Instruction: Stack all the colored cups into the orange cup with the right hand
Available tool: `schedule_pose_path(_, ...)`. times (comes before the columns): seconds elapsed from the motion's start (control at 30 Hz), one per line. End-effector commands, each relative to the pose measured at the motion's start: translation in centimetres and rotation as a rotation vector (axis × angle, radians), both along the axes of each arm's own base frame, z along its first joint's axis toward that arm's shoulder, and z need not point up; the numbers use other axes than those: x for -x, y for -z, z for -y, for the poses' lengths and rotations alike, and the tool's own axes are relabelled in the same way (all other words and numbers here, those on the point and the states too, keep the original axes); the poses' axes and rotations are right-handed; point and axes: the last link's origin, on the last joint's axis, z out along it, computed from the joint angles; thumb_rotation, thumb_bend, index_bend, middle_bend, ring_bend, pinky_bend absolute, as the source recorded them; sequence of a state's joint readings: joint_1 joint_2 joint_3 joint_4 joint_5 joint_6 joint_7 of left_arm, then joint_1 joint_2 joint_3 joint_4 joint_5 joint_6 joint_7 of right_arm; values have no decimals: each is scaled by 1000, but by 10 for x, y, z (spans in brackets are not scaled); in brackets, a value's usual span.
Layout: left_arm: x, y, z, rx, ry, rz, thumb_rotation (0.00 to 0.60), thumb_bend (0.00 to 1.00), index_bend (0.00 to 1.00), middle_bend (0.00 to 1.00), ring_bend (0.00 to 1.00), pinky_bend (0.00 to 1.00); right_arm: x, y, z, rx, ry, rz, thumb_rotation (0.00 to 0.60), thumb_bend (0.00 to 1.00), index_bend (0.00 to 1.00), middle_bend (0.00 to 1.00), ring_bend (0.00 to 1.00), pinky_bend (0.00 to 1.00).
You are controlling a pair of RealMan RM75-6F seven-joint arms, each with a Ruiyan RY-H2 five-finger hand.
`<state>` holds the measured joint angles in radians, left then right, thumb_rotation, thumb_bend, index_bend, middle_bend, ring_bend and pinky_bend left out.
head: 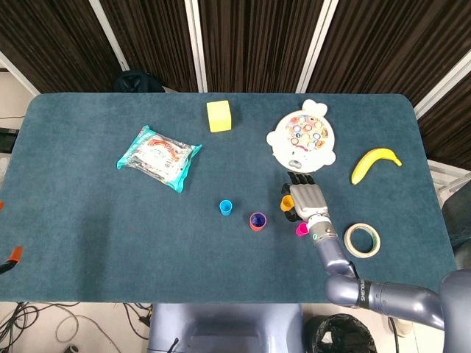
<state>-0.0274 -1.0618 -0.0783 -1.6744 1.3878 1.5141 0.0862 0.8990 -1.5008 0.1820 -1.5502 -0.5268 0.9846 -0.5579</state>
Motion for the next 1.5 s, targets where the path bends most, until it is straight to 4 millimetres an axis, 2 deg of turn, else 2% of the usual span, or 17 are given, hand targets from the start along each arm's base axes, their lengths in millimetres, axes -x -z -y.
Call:
schedule_pose_path(0.03, 0, 0, 0, 0, 0, 0, 600, 271, 20, 26, 0, 0, 0, 0, 0, 1, 0, 1, 600, 407, 369, 6, 16, 0)
schedule_pose_path(0.47, 0, 0, 0, -2, 1, 0, 600, 271, 20, 26, 0, 0, 2, 1, 5, 10, 13, -4, 600, 408, 385, 6, 16, 0)
schedule_pose_path(0.83, 0, 0, 0, -3, 2, -1, 600, 271, 20, 26, 0, 0, 2, 1, 7, 16, 22, 1, 600, 408, 453, 6, 22, 0)
schedule_pose_path(1.0, 0, 0, 0, -4, 1, 1, 600, 270, 20, 26, 0, 0, 0, 0, 7, 17, 16, 7, 600, 407, 455, 6, 22, 0)
schedule_pose_path(1.3, 0, 0, 0, -4, 4, 4, 600, 271, 21, 26, 0, 0, -29, -24, -3, 10, -55, 89, 600, 407, 455, 6, 22, 0)
schedule_pose_path(1.5, -1, 0, 0, -4, 5, 8, 600, 271, 21, 26, 0, 0, -52, -41, -23, -26, -141, 99, 600, 408, 455, 6, 22, 0)
